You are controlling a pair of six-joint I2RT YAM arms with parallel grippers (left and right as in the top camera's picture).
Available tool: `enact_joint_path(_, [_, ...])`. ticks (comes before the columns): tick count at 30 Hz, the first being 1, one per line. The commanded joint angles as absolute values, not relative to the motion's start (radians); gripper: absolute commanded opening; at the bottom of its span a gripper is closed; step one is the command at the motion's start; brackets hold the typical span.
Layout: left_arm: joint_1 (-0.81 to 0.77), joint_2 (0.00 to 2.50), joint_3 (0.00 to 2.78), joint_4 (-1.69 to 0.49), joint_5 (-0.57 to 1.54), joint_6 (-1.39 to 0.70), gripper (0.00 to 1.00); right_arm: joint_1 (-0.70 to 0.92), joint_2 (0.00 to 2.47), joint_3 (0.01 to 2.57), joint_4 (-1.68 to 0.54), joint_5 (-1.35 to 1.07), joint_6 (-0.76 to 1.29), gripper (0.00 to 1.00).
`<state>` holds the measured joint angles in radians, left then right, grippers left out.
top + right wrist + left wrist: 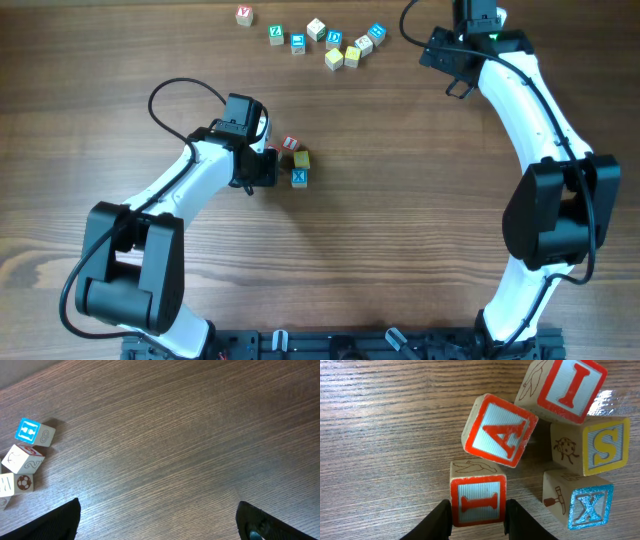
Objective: Form a circle
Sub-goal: 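Nudge the red 'I' block toward the 'A' block with the left gripper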
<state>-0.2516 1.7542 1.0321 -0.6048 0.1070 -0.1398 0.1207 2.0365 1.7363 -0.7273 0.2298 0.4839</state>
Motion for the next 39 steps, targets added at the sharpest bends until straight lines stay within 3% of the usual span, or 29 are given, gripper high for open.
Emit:
enact_joint_path(1, [-0.252, 1.757, 1.024, -0.602, 0.123, -0.138, 0.35, 0.124, 2.032, 1.739, -0.725, 0.243, 0.471, 1.00])
enact_joint_path(23, [-0.252, 1.757, 1.024, -0.597, 0.123, -0.138, 0.36, 0.124, 2.032, 1.739, -0.725, 0.243, 0.471, 1.00])
enact_joint_path(30, [-0.252, 1.757, 1.025, -0.612, 0.123, -0.138, 0.59, 0.124, 2.032, 1.739, -0.725, 0.243, 0.471, 1.00])
enact_joint_path(35, [-0.251, 1.734, 1.071, -0.649, 0.122, -0.138, 0.65, 0.124, 2.032, 1.739, -0.725, 0.243, 0.471, 1.00])
enact_joint_path(39, [-0.250, 1.683, 1.157, -0.693, 0.123, -0.140, 0.64, 0.124, 2.032, 1.739, -0.725, 0.243, 0.471, 1.00])
